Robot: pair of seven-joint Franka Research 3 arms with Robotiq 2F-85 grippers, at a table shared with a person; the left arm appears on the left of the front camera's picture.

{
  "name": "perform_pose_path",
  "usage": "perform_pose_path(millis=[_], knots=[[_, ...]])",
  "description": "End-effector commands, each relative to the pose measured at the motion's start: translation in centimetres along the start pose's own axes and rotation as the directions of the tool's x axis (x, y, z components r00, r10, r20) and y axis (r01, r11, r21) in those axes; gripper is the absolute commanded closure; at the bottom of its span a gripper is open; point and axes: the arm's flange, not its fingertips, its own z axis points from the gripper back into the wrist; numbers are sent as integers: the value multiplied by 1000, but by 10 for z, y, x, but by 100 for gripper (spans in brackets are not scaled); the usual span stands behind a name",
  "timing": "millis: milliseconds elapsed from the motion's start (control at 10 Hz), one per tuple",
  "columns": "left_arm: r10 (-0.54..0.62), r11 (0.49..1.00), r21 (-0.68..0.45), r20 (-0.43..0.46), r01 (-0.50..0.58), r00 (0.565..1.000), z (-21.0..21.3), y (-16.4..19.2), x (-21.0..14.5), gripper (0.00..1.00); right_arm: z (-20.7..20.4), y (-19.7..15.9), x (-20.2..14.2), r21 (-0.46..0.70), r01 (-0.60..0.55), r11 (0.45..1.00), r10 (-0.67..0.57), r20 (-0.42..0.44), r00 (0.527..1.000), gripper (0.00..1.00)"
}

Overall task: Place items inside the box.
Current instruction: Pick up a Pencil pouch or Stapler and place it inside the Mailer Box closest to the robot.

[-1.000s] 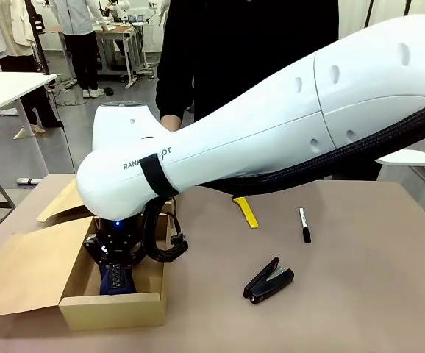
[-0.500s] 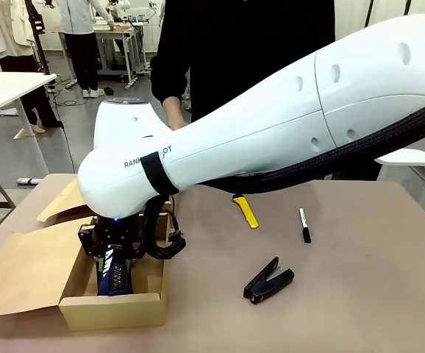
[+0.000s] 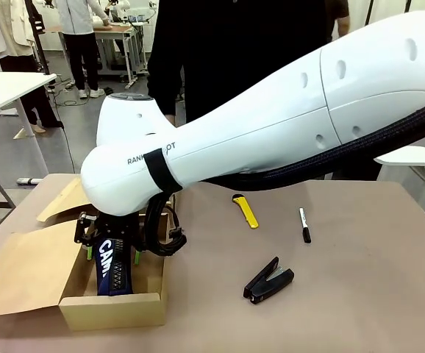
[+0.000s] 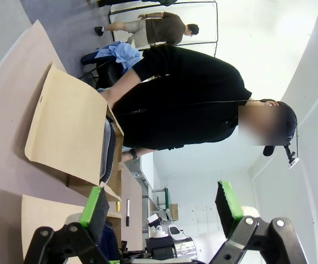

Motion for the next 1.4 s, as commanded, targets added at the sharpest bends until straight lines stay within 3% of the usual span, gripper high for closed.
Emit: perform_pose_path(millis=[0, 100, 200, 400, 500, 600, 700, 800, 900, 1000, 1200, 1300], knots=[[-7, 1000, -21, 4, 7, 1000, 0, -1, -2, 0, 11, -17, -11, 12, 22, 1000, -23, 37, 999, 0], [-7, 1000, -21, 4, 7, 1000, 0, -1, -2, 0, 33, -27, -16, 1, -27, 1000, 27, 22, 999, 0], [-7, 1000, -21, 4, 7, 1000, 0, -1, -2, 0, 81, -53, -29, 60, -132, 989, 133, -10, 991, 0], [-7, 1000, -21, 4, 7, 1000, 0, -1, -2, 0, 166, -140, -59, 97, -180, 979, 184, -32, 982, 0], [-7, 1000, -21, 4, 7, 1000, 0, -1, -2, 0, 193, -195, -69, 180, -145, 973, 149, -10, 989, 0], [-7, 1000, -21, 4, 7, 1000, 0, -1, -2, 0, 202, -250, -71, 150, 10, 989, -13, 17, 1000, 0], [-7, 1000, -21, 4, 7, 1000, 0, -1, -2, 0, 197, -294, -70, 174, 110, 979, -112, 0, 994, 0], [-7, 1000, -21, 4, 7, 1000, 0, -1, -2, 0, 189, -320, -67, 198, 137, 971, -138, -8, 990, 0], [-7, 1000, -21, 4, 7, 1000, 0, -1, -2, 0, 175, -332, -61, 240, 223, 945, -226, -13, 974, 0], [-7, 1000, -21, 4, 7, 1000, 0, -1, -2, 0, 204, -297, -66, 177, 105, 979, -107, 2, 994, 0], [-7, 1000, -21, 4, 7, 1000, 0, -1, -2, 0, 204, -297, -66, 177, 105, 979, -107, 2, 994, 0], [-7, 1000, -21, 4, 7, 1000, 0, -1, -2, 0, 195, -328, -69, 174, 161, 971, -164, -2, 987, 0]])
